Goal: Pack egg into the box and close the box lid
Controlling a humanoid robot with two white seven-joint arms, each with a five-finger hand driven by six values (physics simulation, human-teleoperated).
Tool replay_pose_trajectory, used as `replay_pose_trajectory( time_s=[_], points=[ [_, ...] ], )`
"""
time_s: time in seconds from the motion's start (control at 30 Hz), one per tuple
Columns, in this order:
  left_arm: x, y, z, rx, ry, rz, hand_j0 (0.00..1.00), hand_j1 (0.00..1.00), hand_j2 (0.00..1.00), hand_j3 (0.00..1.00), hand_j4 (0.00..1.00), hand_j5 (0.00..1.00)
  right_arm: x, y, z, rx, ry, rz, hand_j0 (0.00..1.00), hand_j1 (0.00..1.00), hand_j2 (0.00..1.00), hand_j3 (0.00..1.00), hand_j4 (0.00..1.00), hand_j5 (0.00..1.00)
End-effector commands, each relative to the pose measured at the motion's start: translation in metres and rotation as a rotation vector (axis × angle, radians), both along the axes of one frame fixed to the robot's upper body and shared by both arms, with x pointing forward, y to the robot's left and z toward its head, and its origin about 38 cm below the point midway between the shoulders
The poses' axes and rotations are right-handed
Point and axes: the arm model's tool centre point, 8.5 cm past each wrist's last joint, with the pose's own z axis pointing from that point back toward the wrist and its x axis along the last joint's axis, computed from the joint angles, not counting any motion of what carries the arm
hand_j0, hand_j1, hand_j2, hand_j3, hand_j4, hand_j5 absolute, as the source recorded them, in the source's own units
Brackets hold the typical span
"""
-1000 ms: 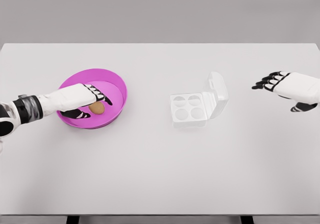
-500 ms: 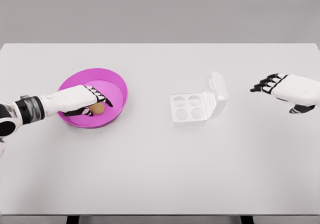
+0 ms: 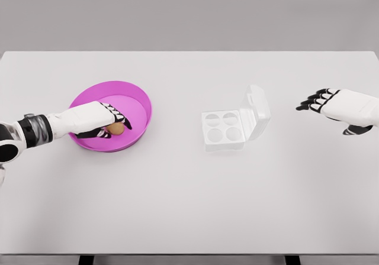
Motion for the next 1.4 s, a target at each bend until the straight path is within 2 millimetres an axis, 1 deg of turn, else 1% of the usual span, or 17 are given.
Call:
replay_pose_trajectory(
  time_s=[0.0, 0.07, 0.17, 0.23, 0.37, 0.47, 0.53, 0.67, 0.77, 0.97, 1.13, 1.2, 1.27, 1.3, 1.37],
  points=[
    [0.000, 0.000, 0.001, -0.005, 0.001, 0.000, 0.64, 0.64, 0.64, 0.64, 0.64, 0.64, 0.000, -0.003, 0.000, 0.001, 0.002, -0.009, 1.00, 1.00, 1.00, 1.00, 1.00, 1.00],
    [0.000, 0.000, 0.001, -0.007, 0.001, 0.000, 0.61, 0.61, 0.61, 0.61, 0.61, 0.61, 0.001, 0.000, 0.000, 0.005, 0.000, -0.004, 1.00, 1.00, 1.00, 1.00, 1.00, 1.00],
    [0.000, 0.000, 0.001, -0.007, 0.001, 0.001, 0.58, 0.58, 0.58, 0.58, 0.58, 0.58, 0.000, -0.003, -0.001, 0.001, 0.004, -0.009, 1.00, 1.00, 1.00, 1.00, 1.00, 1.00],
    [0.000, 0.000, 0.002, -0.007, 0.000, 0.000, 0.56, 0.56, 0.56, 0.56, 0.56, 0.56, 0.000, 0.000, 0.001, 0.004, -0.002, -0.003, 1.00, 1.00, 1.00, 1.00, 1.00, 1.00],
    [0.001, 0.000, 0.003, -0.007, -0.003, -0.001, 0.53, 0.53, 0.53, 0.53, 0.53, 0.53, 0.000, -0.001, 0.002, 0.001, -0.003, -0.005, 1.00, 1.00, 1.00, 1.00, 1.00, 1.00],
    [0.001, 0.000, 0.004, -0.009, -0.006, -0.001, 0.51, 0.51, 0.51, 0.51, 0.51, 0.51, 0.000, -0.004, 0.000, 0.000, 0.003, -0.012, 1.00, 1.00, 1.00, 1.00, 1.00, 1.00],
    [0.001, 0.000, 0.004, -0.009, -0.007, -0.002, 0.49, 0.49, 0.49, 0.49, 0.49, 0.49, 0.002, -0.011, -0.003, -0.012, 0.011, -0.036, 1.00, 1.00, 1.00, 1.00, 1.00, 1.00],
    [0.002, -0.001, 0.008, -0.010, -0.016, -0.003, 0.46, 0.46, 0.46, 0.46, 0.46, 0.46, 0.002, -0.010, -0.003, -0.010, 0.008, -0.033, 1.00, 1.00, 1.00, 1.00, 1.00, 1.00],
    [0.001, -0.004, 0.013, -0.015, -0.032, -0.012, 0.44, 0.44, 0.44, 0.44, 0.44, 0.44, 0.002, -0.013, -0.004, -0.013, 0.014, -0.039, 1.00, 1.00, 1.00, 1.00, 1.00, 1.00],
    [0.002, -0.007, 0.020, -0.027, -0.049, -0.022, 0.40, 0.40, 0.40, 0.40, 0.40, 0.40, 0.002, -0.011, -0.003, -0.012, 0.010, -0.035, 1.00, 1.00, 1.00, 1.00, 1.00, 1.00],
    [0.002, -0.008, 0.023, -0.032, -0.058, -0.024, 0.39, 0.39, 0.39, 0.39, 0.39, 0.39, 0.002, -0.011, -0.002, -0.012, 0.007, -0.033, 1.00, 1.00, 1.00, 1.00, 1.00, 1.00],
    [0.005, -0.010, 0.030, -0.038, -0.073, -0.030, 0.39, 0.39, 0.39, 0.39, 0.39, 0.39, 0.002, -0.009, -0.003, -0.009, 0.006, -0.031, 1.00, 1.00, 1.00, 1.00, 1.00, 1.00],
    [0.005, -0.013, 0.034, -0.039, -0.087, -0.038, 0.39, 0.39, 0.39, 0.39, 0.39, 0.39, 0.002, -0.012, -0.002, -0.011, 0.007, -0.036, 1.00, 1.00, 1.00, 1.00, 1.00, 1.00],
    [0.003, -0.018, 0.040, -0.048, -0.103, -0.055, 0.39, 0.39, 0.39, 0.39, 0.39, 0.39, 0.002, -0.013, -0.002, -0.011, 0.008, -0.040, 1.00, 1.00, 1.00, 1.00, 1.00, 1.00],
    [0.002, -0.021, 0.043, -0.055, -0.110, -0.063, 0.39, 0.39, 0.39, 0.39, 0.39, 0.39, 0.002, -0.012, -0.002, -0.010, 0.007, -0.036, 1.00, 1.00, 1.00, 1.00, 1.00, 1.00]
  ],
)
